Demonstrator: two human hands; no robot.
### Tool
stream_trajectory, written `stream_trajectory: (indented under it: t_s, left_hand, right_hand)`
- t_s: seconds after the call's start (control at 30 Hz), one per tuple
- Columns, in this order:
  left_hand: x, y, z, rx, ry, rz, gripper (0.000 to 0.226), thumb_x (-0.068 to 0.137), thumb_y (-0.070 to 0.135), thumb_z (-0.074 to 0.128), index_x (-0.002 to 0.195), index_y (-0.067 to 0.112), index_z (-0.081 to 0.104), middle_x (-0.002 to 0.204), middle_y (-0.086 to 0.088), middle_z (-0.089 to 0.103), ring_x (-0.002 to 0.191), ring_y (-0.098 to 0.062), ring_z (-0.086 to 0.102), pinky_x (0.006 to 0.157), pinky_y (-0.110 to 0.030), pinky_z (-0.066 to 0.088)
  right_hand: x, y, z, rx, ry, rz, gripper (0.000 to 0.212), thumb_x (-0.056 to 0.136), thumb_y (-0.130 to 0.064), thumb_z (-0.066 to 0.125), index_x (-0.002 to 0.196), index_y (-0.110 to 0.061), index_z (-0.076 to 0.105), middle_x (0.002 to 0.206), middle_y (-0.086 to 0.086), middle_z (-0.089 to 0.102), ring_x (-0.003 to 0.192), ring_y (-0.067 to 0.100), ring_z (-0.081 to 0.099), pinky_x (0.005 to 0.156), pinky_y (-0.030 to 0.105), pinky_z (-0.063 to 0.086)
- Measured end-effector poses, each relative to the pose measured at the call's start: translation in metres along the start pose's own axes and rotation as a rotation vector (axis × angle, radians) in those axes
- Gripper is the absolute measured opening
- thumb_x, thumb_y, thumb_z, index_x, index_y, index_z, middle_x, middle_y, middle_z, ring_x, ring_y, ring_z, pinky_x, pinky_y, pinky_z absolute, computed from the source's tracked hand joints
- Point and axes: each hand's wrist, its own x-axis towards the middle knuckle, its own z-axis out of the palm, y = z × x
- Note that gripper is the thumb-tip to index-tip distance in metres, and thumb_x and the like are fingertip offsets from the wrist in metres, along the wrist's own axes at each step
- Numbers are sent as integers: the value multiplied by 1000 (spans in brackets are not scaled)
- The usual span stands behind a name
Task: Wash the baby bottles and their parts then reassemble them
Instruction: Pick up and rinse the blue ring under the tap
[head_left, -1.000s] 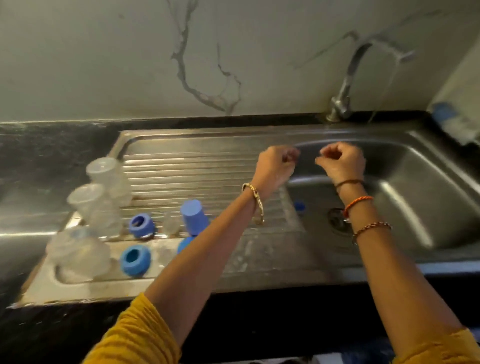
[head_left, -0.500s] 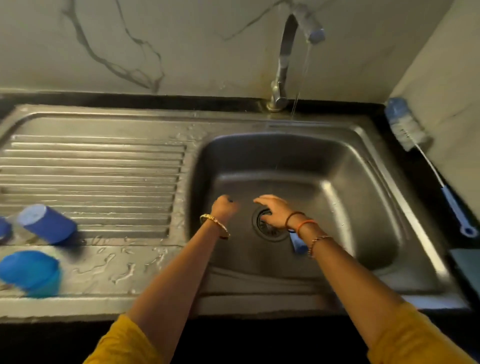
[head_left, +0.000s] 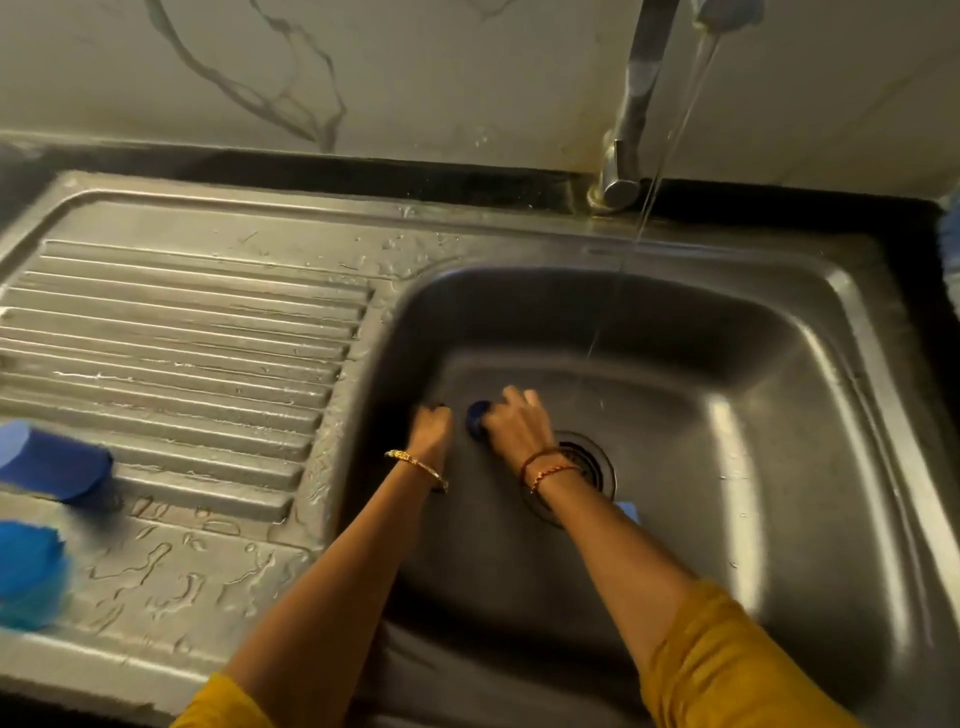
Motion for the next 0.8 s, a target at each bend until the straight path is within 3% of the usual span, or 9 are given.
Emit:
stream_trajectory:
  t_s: [0.07,0.13,0.23,0.3,0.47,0.53,0.67,0.73,0.8]
  left_hand:
    - [1,6,10,-152,-4,-14,17,96,8,39,98,1,54,72,-7,49,61,-13,46,47,-18,37]
    - [-6,25,27,-200,-111,35,22,98,13,41,113,4,54,77,-3,52,68,-11,50,57,-17,43]
    - [-22,57,53,-260,-442,179,35,99,17,40,132,8,45,107,-5,55,99,-18,53,85,-29,46]
    - [-33,74,66,-331,-621,237,36,99,13,39,133,5,44,103,-6,57,95,-19,54,83,-29,48]
    - [-45,103,74,-444,-751,333,33,99,17,37,123,-1,51,85,-3,58,70,-8,57,66,-22,48]
    - [-50,112,72,-441,-784,291,38,99,33,33,107,5,58,77,-2,60,68,-9,54,65,-24,44]
    - [-65,124,68,-409,-698,114,39,97,38,37,90,7,59,75,-6,58,65,-12,54,53,-19,49]
    - [-69,124,67,-393,-680,86,39,98,37,36,85,7,58,73,-5,54,61,-11,50,51,-17,47]
    - [-71,125,68,-408,-683,91,38,99,34,33,84,8,56,74,-4,53,63,-11,49,58,-20,46]
  right_hand:
    - [-10,18,1,198,279,251,17,86,-10,56,95,-9,69,94,10,68,101,31,53,83,38,43]
    - [-22,42,-5,456,553,446,4,74,-5,69,78,-4,71,75,15,67,82,35,59,68,38,50]
    - [-29,58,-28,770,631,529,11,80,-6,65,89,-2,71,84,17,67,85,33,61,72,34,48]
    - [-31,65,-50,920,698,561,18,84,-7,62,100,-2,69,94,14,69,87,22,63,75,27,48]
    - [-37,71,-91,1095,870,447,24,87,-1,58,109,5,64,95,-1,63,80,-8,60,71,5,44]
    - [-42,69,-95,848,934,308,27,87,-11,57,110,2,65,96,3,68,88,-3,57,74,9,42]
    - [-53,97,-88,-6,975,-48,31,90,-31,50,94,-11,73,88,1,73,82,10,65,72,30,29]
    - [-55,99,-93,-26,951,-34,30,88,-33,51,82,-14,73,78,-1,73,73,15,68,71,31,29]
    - [-51,87,-101,255,920,184,28,81,-33,53,75,-15,73,69,0,71,64,20,67,72,32,35]
